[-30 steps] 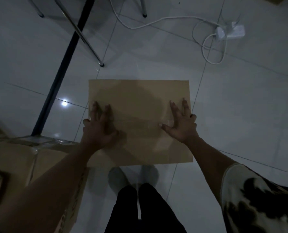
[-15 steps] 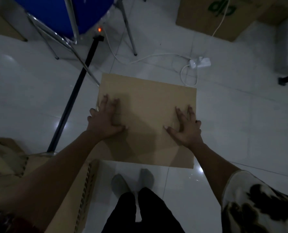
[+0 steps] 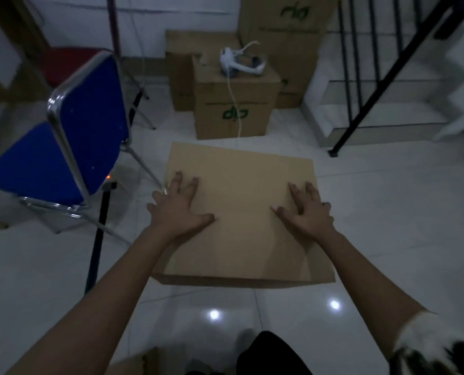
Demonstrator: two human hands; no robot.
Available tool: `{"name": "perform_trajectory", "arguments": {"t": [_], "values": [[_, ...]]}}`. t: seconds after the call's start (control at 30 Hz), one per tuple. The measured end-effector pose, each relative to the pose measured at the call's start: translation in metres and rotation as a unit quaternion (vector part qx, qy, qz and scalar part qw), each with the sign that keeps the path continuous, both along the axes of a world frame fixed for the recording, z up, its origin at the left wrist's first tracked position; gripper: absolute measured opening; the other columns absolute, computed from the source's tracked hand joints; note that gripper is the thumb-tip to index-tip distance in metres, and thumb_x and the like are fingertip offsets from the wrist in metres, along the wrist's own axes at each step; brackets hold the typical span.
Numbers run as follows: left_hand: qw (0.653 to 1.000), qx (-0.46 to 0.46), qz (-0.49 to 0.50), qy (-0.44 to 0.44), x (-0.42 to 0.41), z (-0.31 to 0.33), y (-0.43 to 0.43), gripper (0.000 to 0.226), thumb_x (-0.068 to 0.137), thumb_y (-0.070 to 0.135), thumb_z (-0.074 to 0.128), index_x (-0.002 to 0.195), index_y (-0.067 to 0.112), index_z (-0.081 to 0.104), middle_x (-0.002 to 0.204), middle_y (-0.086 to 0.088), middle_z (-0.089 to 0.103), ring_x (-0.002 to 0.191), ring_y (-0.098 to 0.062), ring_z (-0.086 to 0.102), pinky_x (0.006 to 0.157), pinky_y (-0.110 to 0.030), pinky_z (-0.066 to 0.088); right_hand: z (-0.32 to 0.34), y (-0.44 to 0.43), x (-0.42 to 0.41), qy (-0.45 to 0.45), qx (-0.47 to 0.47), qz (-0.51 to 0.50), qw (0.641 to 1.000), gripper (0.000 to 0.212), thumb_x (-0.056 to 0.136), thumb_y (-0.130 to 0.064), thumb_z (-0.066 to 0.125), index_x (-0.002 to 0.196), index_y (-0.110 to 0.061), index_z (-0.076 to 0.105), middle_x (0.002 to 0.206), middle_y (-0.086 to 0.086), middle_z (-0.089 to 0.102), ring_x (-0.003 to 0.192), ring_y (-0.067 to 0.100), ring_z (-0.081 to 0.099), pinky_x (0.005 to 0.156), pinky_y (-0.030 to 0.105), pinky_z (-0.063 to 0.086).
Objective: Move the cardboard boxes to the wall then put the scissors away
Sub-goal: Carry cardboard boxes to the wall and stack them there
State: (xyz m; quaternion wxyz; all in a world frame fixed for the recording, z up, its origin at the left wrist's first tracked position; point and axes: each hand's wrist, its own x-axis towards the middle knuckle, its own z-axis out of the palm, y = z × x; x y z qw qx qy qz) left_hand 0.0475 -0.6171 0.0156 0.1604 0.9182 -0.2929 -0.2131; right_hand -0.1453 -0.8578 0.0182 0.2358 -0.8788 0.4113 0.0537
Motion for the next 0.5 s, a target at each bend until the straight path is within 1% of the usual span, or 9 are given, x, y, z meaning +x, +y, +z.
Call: {"name": "perform_trajectory", "arguments": {"t": [0.1, 0.2, 0.27, 0.3, 0.33, 0.4, 0.5], "values": [[0.998, 0.002, -0.056, -0.032, -0.006, 0.035, -0.032, 0.116, 0.052, 0.09, 0.044, 0.15, 0.046, 0.003, 0.161, 0.01, -0.015, 0.145, -0.04, 0.007, 0.114, -0.06, 0.015, 0.033, -0.012, -0.032, -0.024, -0.017, -0.047, 0.998, 0.085, 0.077, -0.081, 0.048, 0.149, -0.051, 0.015, 0.163, -0.009, 0.001, 0.142, 0.044, 0.014, 0.111, 0.061, 0.023], [0.992, 0.008, -0.105, -0.065, -0.026, 0.07, -0.067, 0.109, 0.064, 0.086, 0.054, 0.151, 0.045, 0.003, 0.161, 0.009, -0.013, 0.142, -0.045, 0.009, 0.112, -0.059, 0.019, 0.061, -0.023, -0.067, -0.038, -0.035, -0.099, 0.994, 0.085, 0.078, -0.08, 0.048, 0.15, -0.051, 0.016, 0.163, -0.008, 0.001, 0.141, 0.043, 0.016, 0.111, 0.061, 0.024], [0.989, 0.003, -0.126, -0.079, -0.045, 0.089, -0.093, 0.106, 0.067, 0.082, 0.057, 0.151, 0.045, 0.004, 0.161, 0.009, -0.012, 0.142, -0.045, 0.01, 0.111, -0.059, 0.02, 0.075, -0.031, -0.095, -0.05, -0.038, -0.133, 0.989, 0.084, 0.078, -0.079, 0.049, 0.15, -0.05, 0.016, 0.163, -0.008, 0.001, 0.142, 0.042, 0.016, 0.111, 0.059, 0.024], [0.989, -0.007, -0.128, -0.078, -0.045, 0.095, -0.095, 0.106, 0.067, 0.082, 0.057, 0.151, 0.045, 0.005, 0.161, 0.009, -0.013, 0.142, -0.044, 0.009, 0.111, -0.06, 0.02, 0.076, -0.033, -0.095, -0.052, -0.044, -0.137, 0.988, 0.083, 0.078, -0.078, 0.049, 0.15, -0.05, 0.017, 0.163, -0.008, 0.001, 0.142, 0.042, 0.016, 0.112, 0.059, 0.023], [0.981, -0.011, -0.177, -0.082, -0.074, 0.101, -0.131, 0.106, 0.067, 0.083, 0.057, 0.151, 0.045, 0.005, 0.161, 0.009, -0.012, 0.143, -0.044, 0.008, 0.112, -0.06, 0.019, 0.087, -0.045, -0.14, -0.063, -0.044, -0.19, 0.979, 0.083, 0.078, -0.078, 0.049, 0.15, -0.05, 0.018, 0.163, -0.008, 0.002, 0.142, 0.042, 0.015, 0.112, 0.059, 0.022], [0.98, -0.02, -0.183, -0.074, -0.079, 0.107, -0.142, 0.107, 0.065, 0.084, 0.057, 0.151, 0.045, 0.007, 0.161, 0.009, -0.012, 0.144, -0.043, 0.006, 0.113, -0.062, 0.017, 0.091, -0.048, -0.151, -0.072, -0.052, -0.198, 0.976, 0.083, 0.078, -0.079, 0.049, 0.15, -0.049, 0.019, 0.163, -0.008, 0.003, 0.142, 0.042, 0.015, 0.112, 0.06, 0.021], [0.971, -0.026, -0.229, -0.07, -0.117, 0.114, -0.179, 0.112, 0.058, 0.09, 0.052, 0.151, 0.044, 0.007, 0.162, 0.009, -0.011, 0.145, -0.042, 0.006, 0.112, -0.063, 0.016, 0.103, -0.061, -0.2, -0.06, -0.06, -0.236, 0.968, 0.082, 0.079, -0.078, 0.048, 0.15, -0.049, 0.017, 0.163, -0.009, 0.002, 0.142, 0.042, 0.015, 0.111, 0.061, 0.021]]}}
